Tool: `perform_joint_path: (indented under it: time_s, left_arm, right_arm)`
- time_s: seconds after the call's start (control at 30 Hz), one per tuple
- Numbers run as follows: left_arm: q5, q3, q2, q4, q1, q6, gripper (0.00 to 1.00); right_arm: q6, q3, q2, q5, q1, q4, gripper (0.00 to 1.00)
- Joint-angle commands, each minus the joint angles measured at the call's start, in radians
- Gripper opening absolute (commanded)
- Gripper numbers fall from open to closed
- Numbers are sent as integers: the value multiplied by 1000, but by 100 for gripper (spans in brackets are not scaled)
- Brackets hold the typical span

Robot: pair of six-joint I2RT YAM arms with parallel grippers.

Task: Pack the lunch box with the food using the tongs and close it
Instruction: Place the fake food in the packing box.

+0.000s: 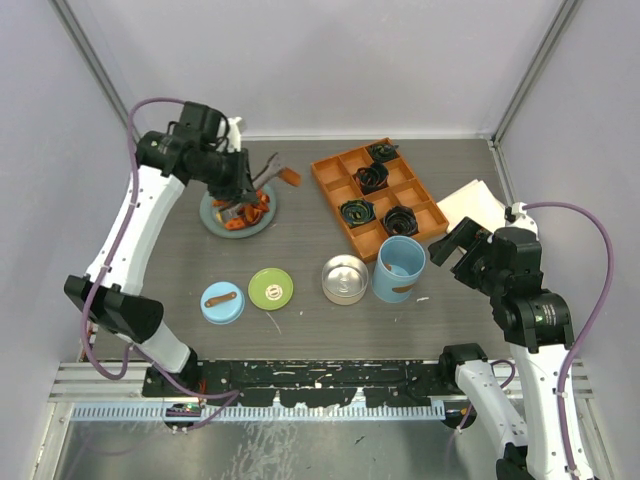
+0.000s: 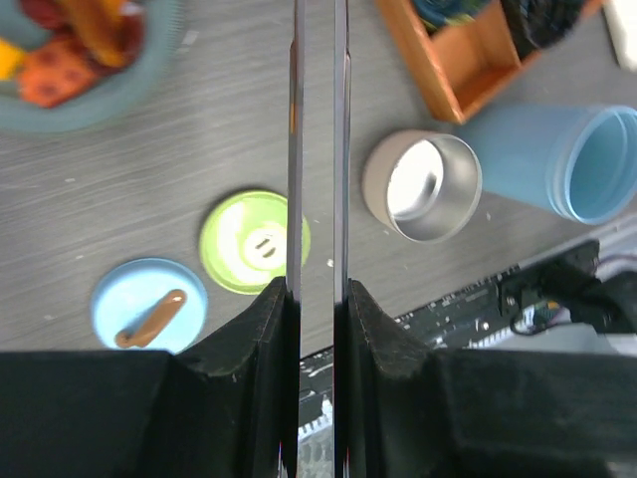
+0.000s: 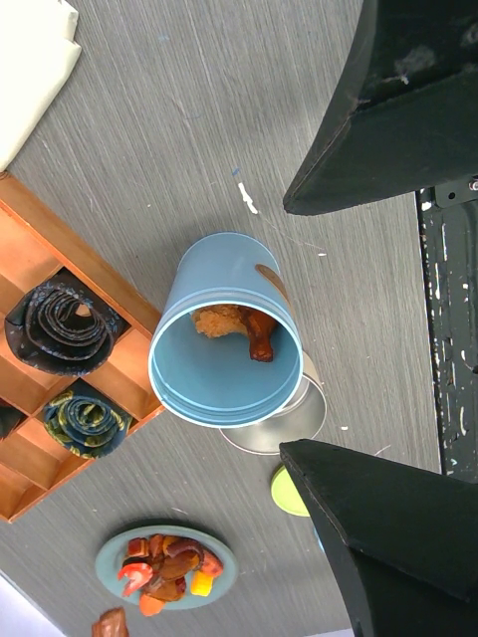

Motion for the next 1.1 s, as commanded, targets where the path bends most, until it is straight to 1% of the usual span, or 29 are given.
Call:
perform_joint_path:
  time_s: [0.0, 0.3, 0.63, 0.8, 1.07]
  left_arm:
    - [50, 36, -45, 71, -131, -52, 11]
    - [40, 53, -22, 90, -315, -78, 11]
    - [80, 60, -9, 152, -476, -120, 13]
    - [63, 102, 41, 136, -569, -109, 13]
    - [47, 164, 117, 74, -659, -71, 14]
  right_arm:
    - [11, 20, -6, 1, -3, 35, 100]
    - [11, 20, -18, 15, -3, 33, 100]
    - [15, 23, -23, 30, -3, 29, 100]
    - [18, 26, -27, 43, -4, 28, 100]
    - [19, 25, -38, 58, -3, 25, 100]
